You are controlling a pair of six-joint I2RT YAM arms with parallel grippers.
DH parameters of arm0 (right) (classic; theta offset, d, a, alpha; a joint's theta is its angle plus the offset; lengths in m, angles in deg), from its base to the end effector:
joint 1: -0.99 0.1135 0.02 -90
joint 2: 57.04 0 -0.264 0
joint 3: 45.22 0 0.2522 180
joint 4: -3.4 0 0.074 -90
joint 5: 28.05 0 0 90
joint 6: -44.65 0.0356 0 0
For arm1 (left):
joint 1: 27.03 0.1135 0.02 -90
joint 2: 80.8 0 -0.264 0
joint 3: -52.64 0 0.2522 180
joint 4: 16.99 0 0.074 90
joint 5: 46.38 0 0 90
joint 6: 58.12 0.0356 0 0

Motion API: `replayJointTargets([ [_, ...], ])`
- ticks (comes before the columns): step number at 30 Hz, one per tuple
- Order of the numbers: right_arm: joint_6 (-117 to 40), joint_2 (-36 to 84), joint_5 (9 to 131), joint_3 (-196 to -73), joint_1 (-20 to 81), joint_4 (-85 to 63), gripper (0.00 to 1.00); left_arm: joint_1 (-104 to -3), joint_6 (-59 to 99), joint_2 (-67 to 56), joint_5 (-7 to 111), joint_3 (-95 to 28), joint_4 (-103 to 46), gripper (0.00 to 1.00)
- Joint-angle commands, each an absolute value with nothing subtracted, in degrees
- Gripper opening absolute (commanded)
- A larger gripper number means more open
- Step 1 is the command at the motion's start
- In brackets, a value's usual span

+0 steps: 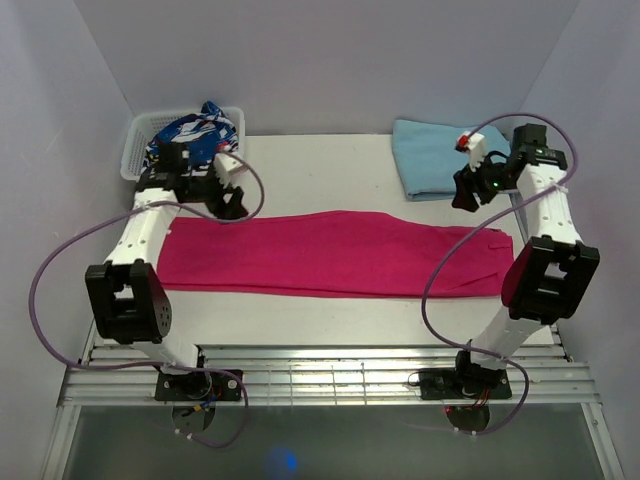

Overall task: Fold and stack the trousers
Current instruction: Fold the trousers

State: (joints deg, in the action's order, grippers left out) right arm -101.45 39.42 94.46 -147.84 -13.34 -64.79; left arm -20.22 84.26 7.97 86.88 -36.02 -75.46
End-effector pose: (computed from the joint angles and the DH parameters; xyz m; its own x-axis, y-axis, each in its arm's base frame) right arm 0.3431 -0.0679 0.3110 -0.4478 -0.6080 -0.6556 -0.7301 0.6719 -0.1245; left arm 0.3193 0.0136 0.2917 -0.3047 0.5445 -0.7814 0.8350 0.5474 0.0559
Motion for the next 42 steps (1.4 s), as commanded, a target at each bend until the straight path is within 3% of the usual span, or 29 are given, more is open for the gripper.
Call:
replayJointTargets([
  [1,-91.40,46.56,97.29,-152.23,-6.59,-61.35,0.64,-31.66,67.34,14.71,92.49,-42.84,-64.69,0.86],
  [7,-100.70,59.66,92.89,-161.28,-2.53,-62.55,0.60,-42.49,51.50,38.59,98.36,-67.07,-61.00,0.89],
  [10,-101.43,63.27,93.76,-161.82,-1.92,-62.66,0.61,-45.30,40.08,45.82,99.16,-71.76,-53.45,0.90],
  [17,-103.36,64.51,93.33,-153.65,0.63,-60.02,0.62,-49.78,28.28,54.45,100.04,-74.41,-42.44,0.91],
  [20,-103.89,64.33,92.80,-150.84,0.99,-59.41,0.58,-51.02,27.57,56.30,97.50,-74.68,-41.74,0.91],
  [24,-103.98,63.90,93.06,-149.16,2.55,-58.79,0.45,-51.81,27.48,59.37,96.09,-75.47,-41.91,0.86],
  [26,-103.71,62.85,93.06,-148.55,2.66,-58.18,0.38,-52.07,28.01,60.08,97.49,-75.82,-43.48,0.77],
  [29,-102.84,60.57,92.71,-146.97,2.83,-57.03,0.11,-52.43,29.85,59.65,101.08,-74.51,-44.63,0.68],
  [30,-102.66,59.95,92.71,-145.75,2.83,-55.90,0.08,-52.60,30.29,59.30,101.53,-73.81,-44.64,0.65],
  [34,-101.96,55.65,93.76,-142.75,2.75,-53.60,0.08,-53.31,31.70,58.33,102.06,-71.69,-44.99,0.49],
  [39,-101.87,52.13,95.26,-139.59,2.83,-52.29,0.08,-53.39,34.86,55.70,105.14,-70.29,-43.59,0.12],
  [42,-102.48,48.78,93.68,-135.02,2.83,-49.39,0.08,-53.83,40.20,51.66,104.96,-66.69,-43.41,0.00],
])
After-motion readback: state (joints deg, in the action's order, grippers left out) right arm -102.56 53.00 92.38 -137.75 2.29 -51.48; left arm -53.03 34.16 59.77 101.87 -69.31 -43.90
